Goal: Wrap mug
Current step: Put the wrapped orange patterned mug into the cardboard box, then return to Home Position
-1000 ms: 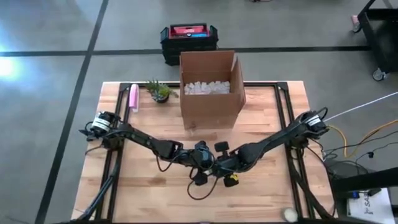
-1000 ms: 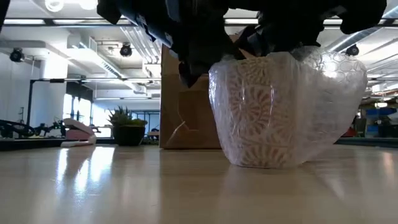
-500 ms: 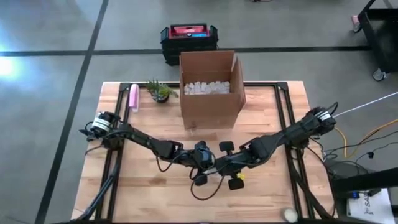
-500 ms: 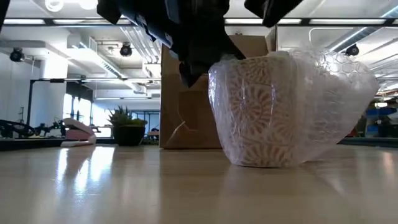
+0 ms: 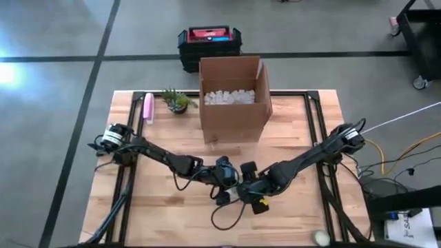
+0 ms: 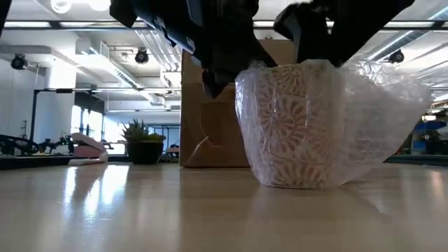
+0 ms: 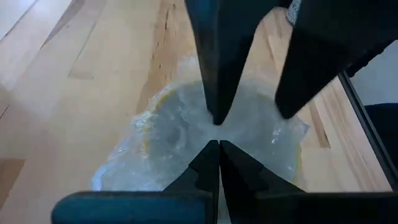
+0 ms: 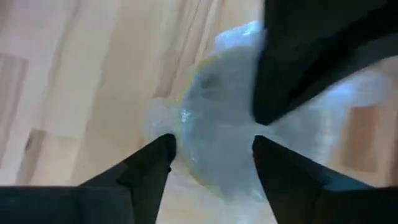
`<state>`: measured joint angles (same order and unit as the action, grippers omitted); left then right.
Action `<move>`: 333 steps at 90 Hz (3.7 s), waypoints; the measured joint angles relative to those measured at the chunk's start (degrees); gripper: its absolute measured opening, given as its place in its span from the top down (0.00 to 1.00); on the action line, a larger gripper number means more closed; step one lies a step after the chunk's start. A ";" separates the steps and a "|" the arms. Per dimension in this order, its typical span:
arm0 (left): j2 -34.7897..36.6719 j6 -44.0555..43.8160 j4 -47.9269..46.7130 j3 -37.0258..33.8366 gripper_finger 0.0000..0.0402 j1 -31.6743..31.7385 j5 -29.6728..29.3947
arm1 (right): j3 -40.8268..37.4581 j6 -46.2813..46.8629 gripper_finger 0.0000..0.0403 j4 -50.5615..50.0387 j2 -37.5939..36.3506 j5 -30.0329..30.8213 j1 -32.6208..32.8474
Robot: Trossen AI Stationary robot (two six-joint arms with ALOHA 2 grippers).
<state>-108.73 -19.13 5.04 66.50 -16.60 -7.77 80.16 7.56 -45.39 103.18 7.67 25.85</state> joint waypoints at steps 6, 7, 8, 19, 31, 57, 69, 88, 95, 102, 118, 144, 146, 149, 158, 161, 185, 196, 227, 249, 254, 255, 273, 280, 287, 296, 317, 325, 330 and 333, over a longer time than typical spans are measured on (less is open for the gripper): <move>0.00 0.04 0.08 0.02 1.00 0.00 -0.02 | 0.00 -0.09 0.44 0.02 1.20 -0.18 0.01; 0.00 0.04 0.08 0.02 1.00 0.00 -0.02 | 0.00 -0.16 0.44 0.03 1.35 -0.29 0.02; 0.00 0.04 0.09 0.02 1.00 0.00 -0.02 | 0.00 -0.26 0.44 0.05 1.51 -0.45 0.02; 0.00 -0.01 0.11 0.00 1.00 0.00 0.04 | 0.02 -1.43 0.47 0.21 2.43 -2.02 -0.08; 0.00 0.02 0.05 -0.02 1.00 0.00 0.07 | -0.02 -2.21 0.52 2.09 3.57 0.69 -0.39; 1.00 0.02 0.03 -0.04 1.00 0.02 0.59 | 0.00 -6.64 0.81 2.33 5.22 -1.65 -0.83; 3.40 -0.21 -0.12 -0.16 1.00 -0.07 0.72 | 0.40 -7.65 0.95 2.34 5.11 -4.30 -0.94; 10.62 0.67 -4.03 -0.46 1.00 -1.17 1.40 | 4.44 -7.41 0.93 -3.11 4.63 -4.05 0.23; 13.37 1.43 -6.22 -0.44 1.00 -1.88 0.67 | 6.99 -7.36 0.96 -7.25 3.53 -4.25 0.52; 15.37 1.83 -8.84 -0.60 1.00 -2.96 -3.13 | 9.82 -7.41 0.98 -8.66 1.14 -4.27 0.88; 18.46 2.92 -14.09 -0.81 1.00 -5.89 -13.74 | 14.45 -7.53 0.97 -15.47 -3.37 -3.48 0.68; 17.32 4.08 -16.42 -1.07 1.00 -7.00 -18.52 | 25.94 -15.33 0.97 -19.47 -12.10 3.21 -6.79; 17.14 4.08 -16.55 -1.19 1.00 -7.04 -18.22 | 27.14 -16.21 0.97 -19.08 -12.82 3.60 -7.92; 16.91 4.11 -16.97 -1.30 1.00 -7.10 -18.10 | 28.89 -17.33 0.97 -18.65 -14.00 5.20 -9.63; 16.71 3.80 -16.38 -1.14 1.00 -6.96 -18.38 | 33.96 -20.72 0.97 -18.50 -16.10 8.90 -15.63; 16.49 3.65 -16.50 -1.14 1.00 -6.88 -18.59 | 35.24 -21.47 0.97 -17.74 -16.28 9.17 -18.02; 14.47 3.62 -16.49 -1.18 1.00 -6.97 -18.62 | 38.36 -15.62 0.97 -11.51 -14.47 2.96 -42.46; 13.65 3.62 -16.56 -1.36 1.00 -6.93 -18.62 | 37.23 -8.27 0.97 -12.31 -10.59 -3.05 -51.21; 11.71 3.62 -16.87 -1.44 1.00 -6.97 -16.75 | 37.03 -0.73 0.97 -14.04 1.03 -10.51 -55.98; 11.45 2.24 -18.12 -1.44 1.00 -7.34 -15.19 | 37.03 0.22 0.97 -14.30 7.14 -12.54 -55.44; 11.45 2.08 -18.12 -1.44 1.00 -7.50 -15.17 | 37.03 1.23 0.96 -14.17 8.27 -13.88 -55.30; 11.45 2.04 -18.10 -1.44 1.00 -7.51 -15.17 | 37.03 1.37 0.96 -14.10 8.44 -14.47 -55.32; 11.45 1.90 -18.04 -1.44 1.00 -7.74 -15.17 | 37.11 3.20 0.84 -14.16 10.54 -20.24 -55.01; 11.45 1.63 -18.08 -1.44 1.00 -7.72 -15.15 | 37.10 2.49 0.76 -14.79 10.97 -19.66 -54.75; 11.45 1.63 -18.03 -1.44 1.00 -7.72 -15.15 | 37.09 1.28 0.67 -14.89 10.99 -19.57 -54.65; 11.45 1.63 -18.03 -1.47 1.00 -7.72 -15.15 | 37.17 0.30 0.56 -15.02 10.17 -19.59 -54.65; 11.45 1.65 -18.00 -1.51 1.00 -7.69 -15.17 | 44.15 -2.89 0.39 -17.75 4.81 -19.54 -54.98; 11.50 1.66 -18.03 -1.51 1.00 -7.69 -15.17 | 46.99 -5.18 0.35 -20.47 1.74 -19.49 -54.74; 11.68 1.64 -18.08 -1.51 1.00 -7.73 -15.16 | 47.90 -6.21 0.34 -22.13 -0.53 -19.46 -54.58; 11.94 1.63 -18.16 -1.51 1.00 -7.74 -15.15 | 48.01 -6.99 0.33 -22.94 -2.22 -19.49 -54.55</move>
<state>-96.79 -17.50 -13.11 64.99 -24.34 -22.92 128.17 0.57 -68.32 100.96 -11.82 -28.71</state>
